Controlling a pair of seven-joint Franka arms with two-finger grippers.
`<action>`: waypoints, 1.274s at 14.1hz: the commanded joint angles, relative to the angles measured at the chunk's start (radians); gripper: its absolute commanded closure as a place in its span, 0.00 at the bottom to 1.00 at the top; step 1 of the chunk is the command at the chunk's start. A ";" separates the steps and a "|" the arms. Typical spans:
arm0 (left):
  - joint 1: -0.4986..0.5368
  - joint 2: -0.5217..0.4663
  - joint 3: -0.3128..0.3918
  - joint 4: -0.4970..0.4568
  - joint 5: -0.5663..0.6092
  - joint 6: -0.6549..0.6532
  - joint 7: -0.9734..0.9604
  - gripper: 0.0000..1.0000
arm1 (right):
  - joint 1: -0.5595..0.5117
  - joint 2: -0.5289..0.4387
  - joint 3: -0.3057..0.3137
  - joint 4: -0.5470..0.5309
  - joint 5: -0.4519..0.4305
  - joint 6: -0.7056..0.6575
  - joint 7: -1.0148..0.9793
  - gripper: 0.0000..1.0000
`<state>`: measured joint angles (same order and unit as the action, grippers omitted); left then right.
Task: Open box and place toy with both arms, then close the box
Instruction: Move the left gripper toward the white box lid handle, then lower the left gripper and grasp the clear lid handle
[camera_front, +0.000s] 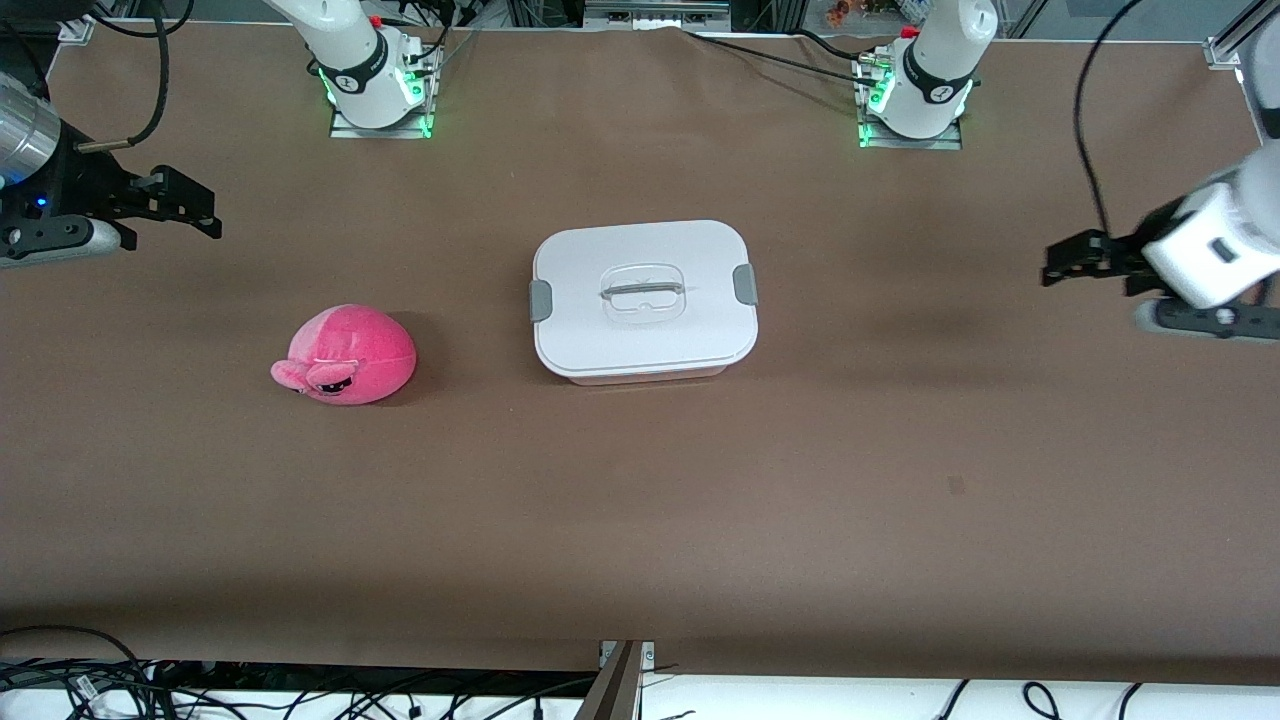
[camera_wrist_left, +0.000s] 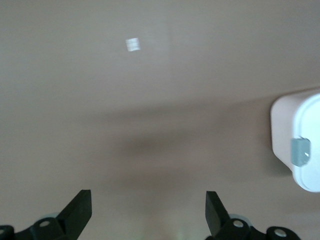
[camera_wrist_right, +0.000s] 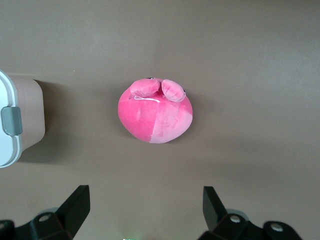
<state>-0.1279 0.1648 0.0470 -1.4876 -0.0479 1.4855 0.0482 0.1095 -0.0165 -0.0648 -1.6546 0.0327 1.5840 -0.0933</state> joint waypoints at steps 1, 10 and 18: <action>-0.128 0.035 0.005 0.026 0.005 -0.021 0.009 0.00 | -0.017 0.007 0.014 0.018 -0.011 -0.006 -0.016 0.00; -0.547 0.183 0.005 0.027 -0.072 0.195 0.178 0.00 | -0.016 0.015 0.016 0.036 -0.019 -0.007 -0.017 0.00; -0.687 0.331 0.001 0.014 0.032 0.516 0.466 0.00 | -0.016 0.018 0.016 0.036 -0.017 -0.007 -0.017 0.00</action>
<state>-0.7934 0.4672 0.0357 -1.4885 -0.0703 1.9699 0.4613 0.1077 -0.0096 -0.0626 -1.6466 0.0281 1.5846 -0.0952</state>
